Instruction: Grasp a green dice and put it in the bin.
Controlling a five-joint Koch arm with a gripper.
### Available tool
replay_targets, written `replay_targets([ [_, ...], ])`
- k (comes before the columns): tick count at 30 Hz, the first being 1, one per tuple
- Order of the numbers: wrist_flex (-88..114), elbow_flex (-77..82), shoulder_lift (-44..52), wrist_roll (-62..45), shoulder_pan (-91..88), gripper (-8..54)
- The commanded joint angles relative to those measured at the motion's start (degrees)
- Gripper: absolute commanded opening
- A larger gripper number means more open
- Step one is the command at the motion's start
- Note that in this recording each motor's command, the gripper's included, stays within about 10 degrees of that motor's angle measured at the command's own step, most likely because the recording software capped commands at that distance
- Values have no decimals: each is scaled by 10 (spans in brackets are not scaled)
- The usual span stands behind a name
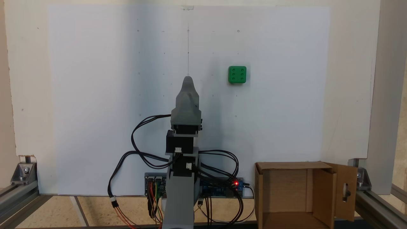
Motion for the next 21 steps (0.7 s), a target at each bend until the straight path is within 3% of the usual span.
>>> replay_targets([
  [1,100,8,62,16,18,436],
  [21,127,8,63,16,19,436],
])
